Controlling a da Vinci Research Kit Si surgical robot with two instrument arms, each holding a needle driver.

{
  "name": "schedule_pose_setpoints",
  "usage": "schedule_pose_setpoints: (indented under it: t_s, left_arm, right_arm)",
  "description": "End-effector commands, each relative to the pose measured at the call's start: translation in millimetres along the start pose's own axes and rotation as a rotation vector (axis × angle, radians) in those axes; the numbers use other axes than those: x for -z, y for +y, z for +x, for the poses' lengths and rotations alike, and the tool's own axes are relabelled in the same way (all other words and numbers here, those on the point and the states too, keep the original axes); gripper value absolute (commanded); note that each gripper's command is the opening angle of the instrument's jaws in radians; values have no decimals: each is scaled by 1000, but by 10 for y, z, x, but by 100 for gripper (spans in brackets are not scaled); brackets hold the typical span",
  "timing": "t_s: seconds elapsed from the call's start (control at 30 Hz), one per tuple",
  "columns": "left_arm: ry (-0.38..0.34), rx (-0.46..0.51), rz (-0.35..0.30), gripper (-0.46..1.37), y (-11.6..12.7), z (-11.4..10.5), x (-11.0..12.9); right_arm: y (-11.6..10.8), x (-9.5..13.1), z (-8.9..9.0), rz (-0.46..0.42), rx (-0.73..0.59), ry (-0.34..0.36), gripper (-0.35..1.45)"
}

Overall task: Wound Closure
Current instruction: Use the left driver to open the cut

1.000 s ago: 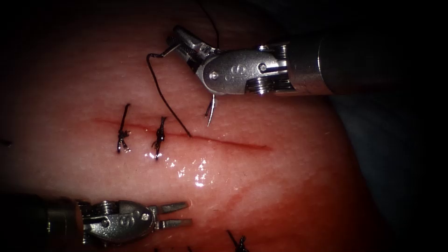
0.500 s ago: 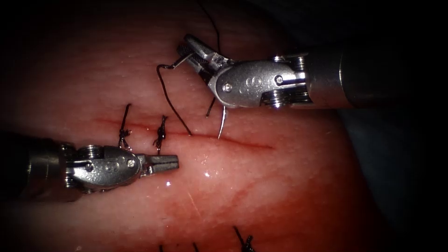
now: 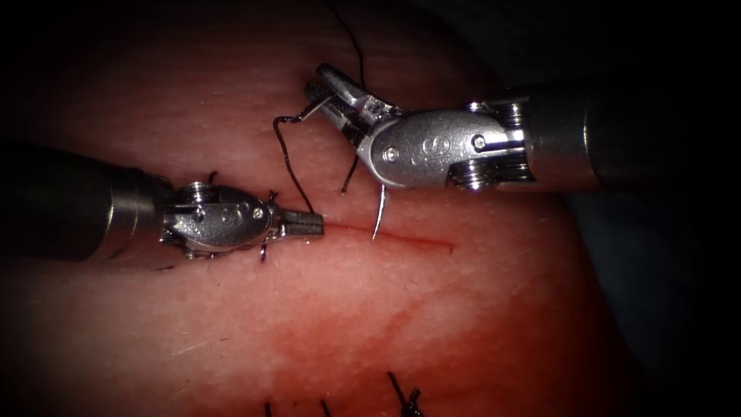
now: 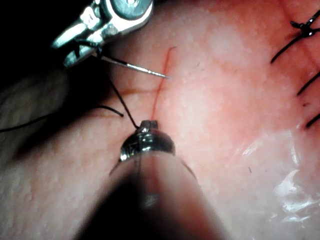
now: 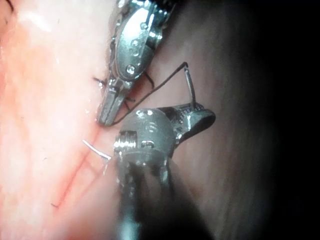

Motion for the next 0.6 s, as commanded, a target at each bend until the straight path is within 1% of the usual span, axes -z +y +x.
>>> schedule_pose_setpoints:
  t_s: [0.03, 0.33, 0.47, 0.6]
  left_arm:
    - [-23, -9, -21, -35, -1, 1, -3]
    - [-148, -30, -78, -35, -4, -6, -25]
    - [-217, -34, -113, -35, 0, -13, -31]
    - [-287, -52, -155, -35, 8, -21, -32]
  right_arm:
    - [0, 1, 0, -2, 0, 0, -35]
    - [0, 2, -1, -6, -11, -1, -35]
    - [-1, 1, -3, -8, -9, -1, -35]
    - [-2, 0, -5, -9, -13, -1, -35]
